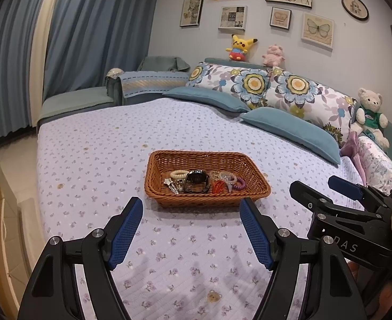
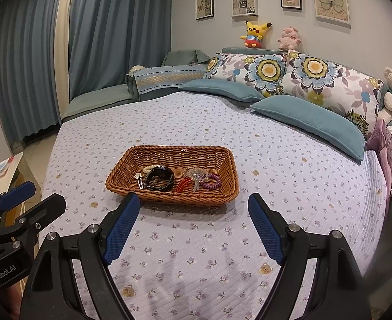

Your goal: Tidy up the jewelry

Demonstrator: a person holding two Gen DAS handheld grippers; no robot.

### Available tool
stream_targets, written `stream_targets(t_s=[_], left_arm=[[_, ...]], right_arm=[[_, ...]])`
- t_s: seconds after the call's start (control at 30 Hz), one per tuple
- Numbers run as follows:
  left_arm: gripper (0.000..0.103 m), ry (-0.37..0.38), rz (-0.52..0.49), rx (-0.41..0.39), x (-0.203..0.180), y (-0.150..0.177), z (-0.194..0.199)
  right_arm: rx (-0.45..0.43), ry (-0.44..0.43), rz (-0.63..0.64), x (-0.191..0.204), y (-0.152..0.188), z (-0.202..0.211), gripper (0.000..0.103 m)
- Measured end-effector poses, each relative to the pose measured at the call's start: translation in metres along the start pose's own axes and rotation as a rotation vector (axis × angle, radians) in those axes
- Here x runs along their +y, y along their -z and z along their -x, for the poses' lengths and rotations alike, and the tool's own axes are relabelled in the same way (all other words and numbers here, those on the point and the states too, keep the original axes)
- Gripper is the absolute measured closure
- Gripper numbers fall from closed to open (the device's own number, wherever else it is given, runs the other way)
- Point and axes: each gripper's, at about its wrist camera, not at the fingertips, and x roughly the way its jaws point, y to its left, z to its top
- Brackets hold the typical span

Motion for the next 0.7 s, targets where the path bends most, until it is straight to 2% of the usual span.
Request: stream_targets(t_s=[0.7], left_arm=[[0.027,0.000,-0.003,0.005,-0.0050,0.0073,-0.0015]], right_arm=[[0.007,-0.001,-0.003,0.0002,0.0024,-0.0006,0.018]])
